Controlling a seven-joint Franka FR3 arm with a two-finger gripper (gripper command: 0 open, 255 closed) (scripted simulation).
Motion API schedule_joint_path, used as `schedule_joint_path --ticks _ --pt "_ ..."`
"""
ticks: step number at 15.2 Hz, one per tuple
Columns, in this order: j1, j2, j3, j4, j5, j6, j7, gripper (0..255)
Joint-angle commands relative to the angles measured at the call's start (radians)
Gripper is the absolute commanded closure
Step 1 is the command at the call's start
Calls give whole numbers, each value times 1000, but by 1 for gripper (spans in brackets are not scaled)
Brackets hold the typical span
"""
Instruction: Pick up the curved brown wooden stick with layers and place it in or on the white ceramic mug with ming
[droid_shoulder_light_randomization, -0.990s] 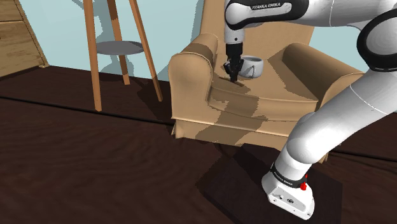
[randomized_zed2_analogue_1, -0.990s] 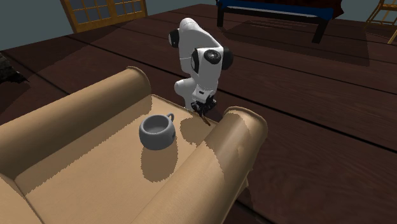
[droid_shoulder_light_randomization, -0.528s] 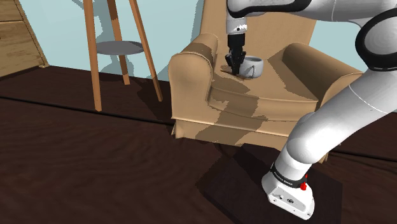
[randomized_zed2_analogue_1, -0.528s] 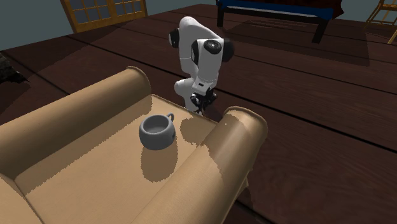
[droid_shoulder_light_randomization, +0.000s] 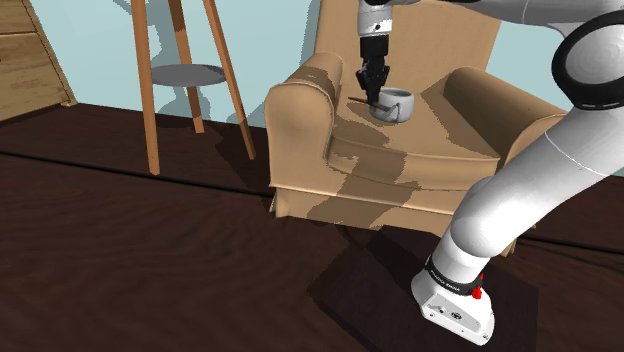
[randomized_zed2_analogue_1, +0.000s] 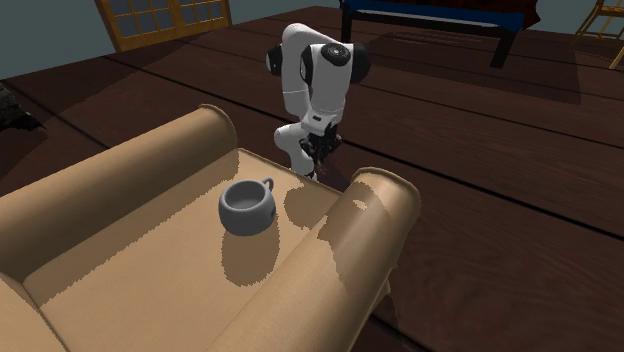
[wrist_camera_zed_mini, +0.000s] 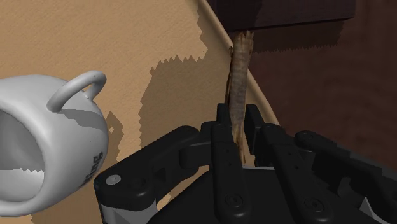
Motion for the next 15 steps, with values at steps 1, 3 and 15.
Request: schedule_joint_path --ticks 1,3,15 --pt "0 9 -1 36 0 -27 -5 255" --pt "0 19 -1 73 1 -55 -7 255" --pt "-26 108 -51 281 -18 -167 -102 255"
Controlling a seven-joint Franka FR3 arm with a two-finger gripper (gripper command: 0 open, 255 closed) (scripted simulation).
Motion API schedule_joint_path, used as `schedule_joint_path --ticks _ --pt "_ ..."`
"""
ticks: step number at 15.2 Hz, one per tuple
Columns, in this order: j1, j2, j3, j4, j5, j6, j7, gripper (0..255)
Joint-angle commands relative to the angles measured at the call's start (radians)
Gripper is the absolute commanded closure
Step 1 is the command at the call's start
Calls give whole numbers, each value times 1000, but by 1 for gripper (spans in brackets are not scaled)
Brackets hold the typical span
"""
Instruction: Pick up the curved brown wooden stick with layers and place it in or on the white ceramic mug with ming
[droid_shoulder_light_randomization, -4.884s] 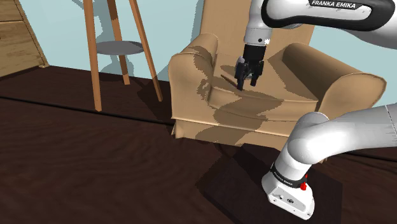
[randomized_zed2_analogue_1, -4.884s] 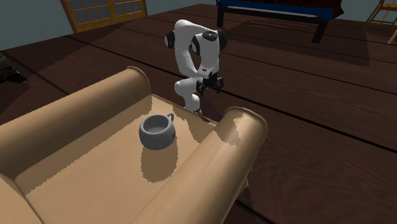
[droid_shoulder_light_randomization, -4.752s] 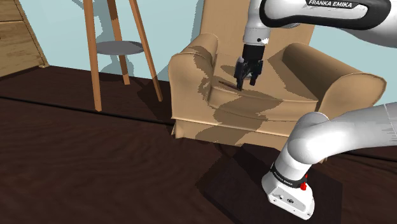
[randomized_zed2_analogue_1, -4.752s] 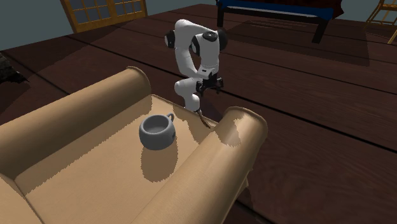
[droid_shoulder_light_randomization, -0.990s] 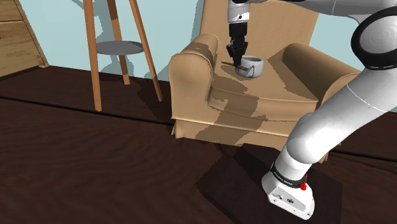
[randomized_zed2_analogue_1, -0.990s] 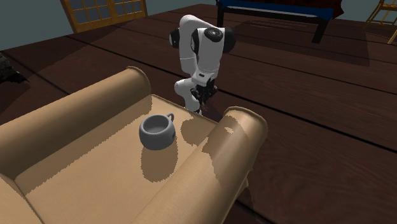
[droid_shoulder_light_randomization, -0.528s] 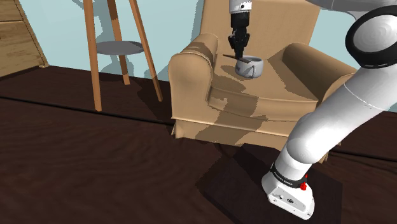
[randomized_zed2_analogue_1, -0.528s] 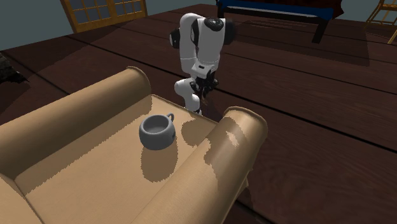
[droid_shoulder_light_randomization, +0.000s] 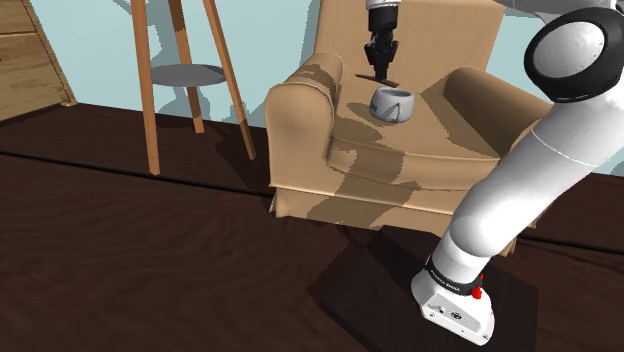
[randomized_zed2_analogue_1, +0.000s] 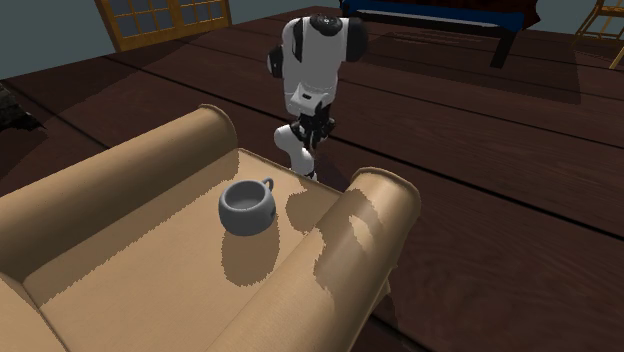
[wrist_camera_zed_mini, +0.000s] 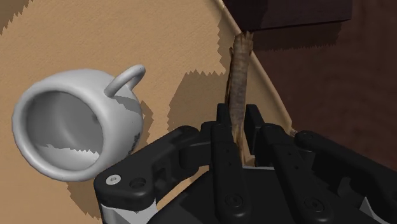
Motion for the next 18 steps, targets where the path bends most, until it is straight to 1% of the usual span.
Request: schedule_joint_path --ticks 1,5,9,13,14,18 --pt "-18 24 -32 29 -13 -1 -55 255" --pt "-58 97 -98 108 -27 4 -169 255" --pt "-106 193 -163 213 -23 3 -285 255" --pt "-170 316 -223 355 4 -10 -405 255" --pt "-205 379 -246 431 25 -23 -457 255" --pt "-193 334 -237 316 9 49 -436 255"
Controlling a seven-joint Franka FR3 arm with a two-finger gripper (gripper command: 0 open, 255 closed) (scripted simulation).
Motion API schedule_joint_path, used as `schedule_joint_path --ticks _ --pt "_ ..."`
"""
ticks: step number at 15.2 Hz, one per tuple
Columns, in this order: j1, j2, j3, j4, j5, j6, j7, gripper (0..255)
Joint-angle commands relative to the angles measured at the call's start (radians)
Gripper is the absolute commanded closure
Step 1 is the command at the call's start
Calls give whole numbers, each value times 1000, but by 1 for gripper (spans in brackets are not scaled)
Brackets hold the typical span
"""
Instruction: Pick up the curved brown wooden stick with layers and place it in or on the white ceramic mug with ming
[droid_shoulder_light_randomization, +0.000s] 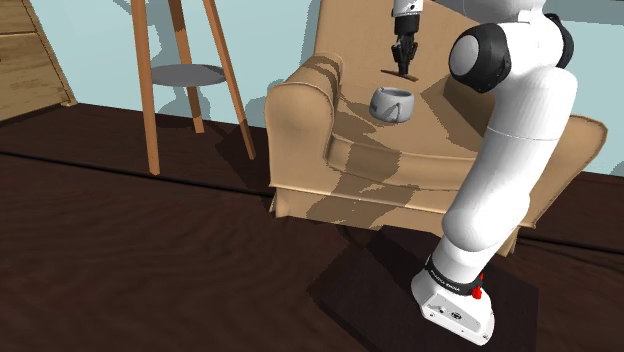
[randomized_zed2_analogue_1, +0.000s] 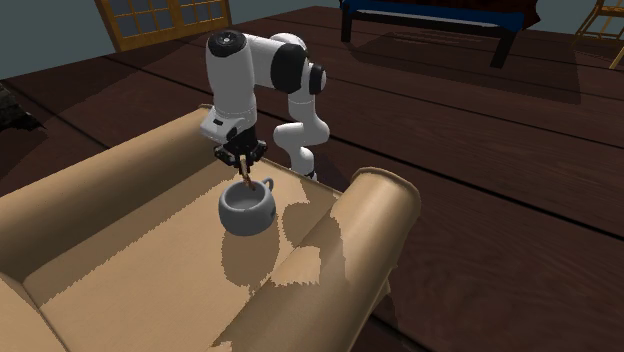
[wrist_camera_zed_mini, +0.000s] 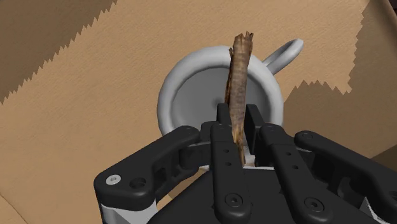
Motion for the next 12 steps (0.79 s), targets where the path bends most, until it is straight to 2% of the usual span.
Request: schedule_joint_path --ticks 1,9,12 --pt "5 -21 2 -56 -7 37 8 255" --pt "17 -78 10 -237 -24 162 39 255" --pt "18 -81 11 -248 -25 171 41 255"
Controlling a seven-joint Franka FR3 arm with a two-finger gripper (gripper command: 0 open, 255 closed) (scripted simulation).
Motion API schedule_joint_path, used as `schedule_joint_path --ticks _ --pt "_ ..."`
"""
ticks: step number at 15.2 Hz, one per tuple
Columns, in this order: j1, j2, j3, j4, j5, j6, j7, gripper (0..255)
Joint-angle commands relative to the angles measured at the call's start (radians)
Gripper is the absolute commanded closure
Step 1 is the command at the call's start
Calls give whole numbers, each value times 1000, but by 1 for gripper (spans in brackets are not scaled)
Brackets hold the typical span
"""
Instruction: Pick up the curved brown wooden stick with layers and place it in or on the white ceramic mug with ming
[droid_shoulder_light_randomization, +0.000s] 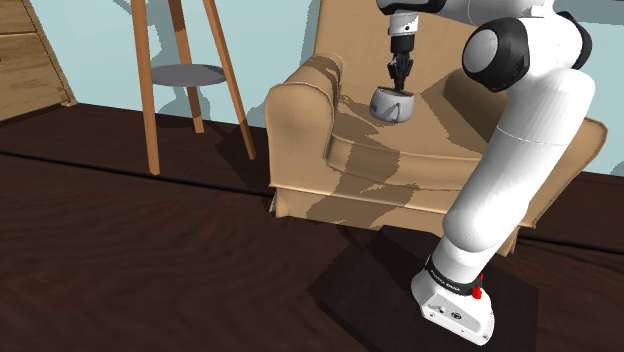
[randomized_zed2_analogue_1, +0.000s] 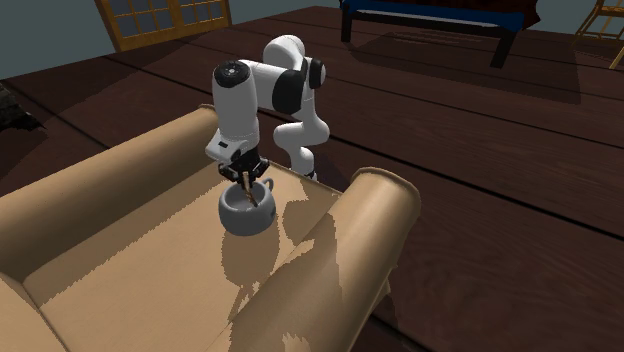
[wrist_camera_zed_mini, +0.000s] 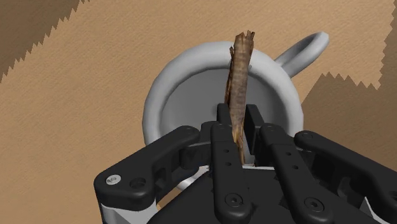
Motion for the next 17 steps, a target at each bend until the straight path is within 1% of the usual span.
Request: schedule_joint_path --ticks 1,6,7,12,16,17 --pt "1 -2 1 -6 0 4 1 255" --pt "1 -2 1 -6 0 4 1 255" --pt "1 -1 1 -5 0 3 1 0" --pt "1 -2 1 -6 0 4 1 0" --pt "-15 99 -8 246 34 -153 -32 0" --pt "-15 99 -8 246 34 -153 -32 0"
